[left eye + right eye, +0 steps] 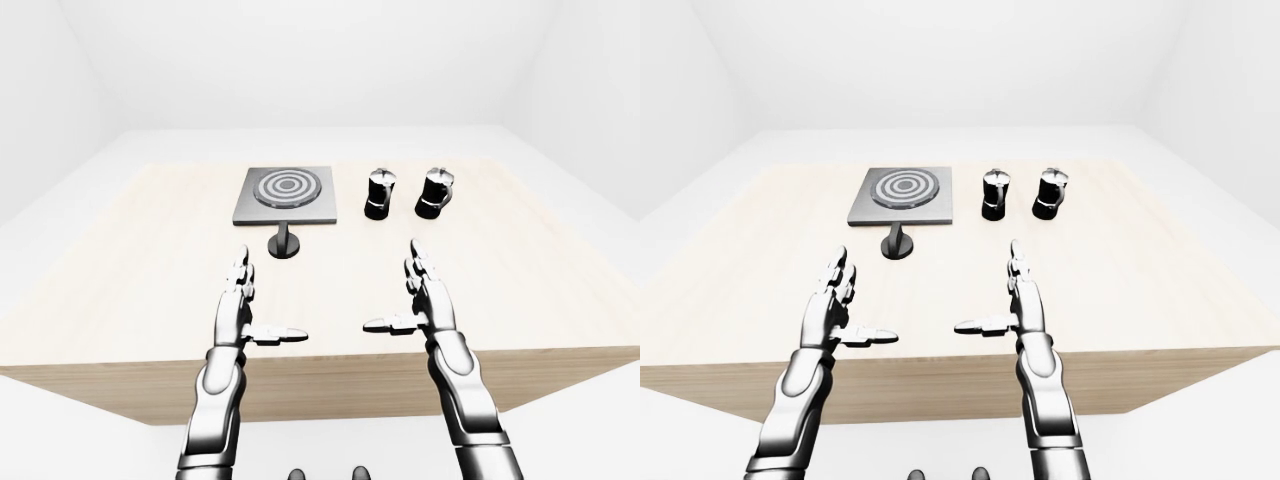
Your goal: Turn off the stove.
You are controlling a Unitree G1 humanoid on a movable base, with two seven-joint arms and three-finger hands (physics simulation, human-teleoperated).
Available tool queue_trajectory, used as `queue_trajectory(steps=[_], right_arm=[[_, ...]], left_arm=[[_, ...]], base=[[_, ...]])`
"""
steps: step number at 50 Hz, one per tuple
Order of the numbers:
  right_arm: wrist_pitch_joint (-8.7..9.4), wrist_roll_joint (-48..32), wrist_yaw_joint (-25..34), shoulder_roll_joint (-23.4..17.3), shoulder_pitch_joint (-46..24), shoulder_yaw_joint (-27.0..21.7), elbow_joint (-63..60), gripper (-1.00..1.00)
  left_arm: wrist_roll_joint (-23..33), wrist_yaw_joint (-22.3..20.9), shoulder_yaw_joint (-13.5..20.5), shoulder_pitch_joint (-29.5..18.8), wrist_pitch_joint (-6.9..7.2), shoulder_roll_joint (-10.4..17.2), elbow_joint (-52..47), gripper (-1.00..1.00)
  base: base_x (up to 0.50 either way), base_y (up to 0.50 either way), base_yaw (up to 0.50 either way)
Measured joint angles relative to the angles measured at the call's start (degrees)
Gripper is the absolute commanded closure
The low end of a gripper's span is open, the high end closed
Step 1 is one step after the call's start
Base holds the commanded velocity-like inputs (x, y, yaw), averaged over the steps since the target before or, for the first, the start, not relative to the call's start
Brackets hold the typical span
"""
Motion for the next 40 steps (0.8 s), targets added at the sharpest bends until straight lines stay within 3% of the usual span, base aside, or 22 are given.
queue_trajectory(steps=[10, 16, 21, 29, 40], right_arm=[[0.46, -0.2, 0.3, -0.1, -0.5, 0.0, 0.1, -1.0], [0.68, -1.0, 0.7, -0.5, -1.4, 0.0, -1.6, -1.0], [0.68, -3.5, 1.8, -1.2, -3.0, 0.1, -9.8, -1.0], [0.68, -6.6, 4.1, -1.4, -6.0, 0.5, -22.4, -1.0], [0.68, -7.8, 5.3, -1.1, -6.4, 0.9, -28.7, -1.0]], left_arm=[[-0.3, -0.2, 0.2, -0.5, 0.33, 0.1, 0.1, -1.0], [-0.8, 0.0, 0.4, -1.7, 1.57, 0.2, -2.5, -1.0], [-3.5, 1.2, 1.9, -4.7, 6.96, 0.7, -11.1, -1.0], [-10.0, 4.2, 4.9, -9.1, 6.96, 2.5, -24.2, -1.0], [-13.1, 5.8, 6.0, -10.8, 6.96, 3.4, -29.5, -1.0]], base=[[0.0, 0.0, 0.0], [0.0, 0.0, 0.0], [0.0, 0.0, 0.0], [0.0, 0.0, 0.0], [0.03, 0.0, 0.0]])
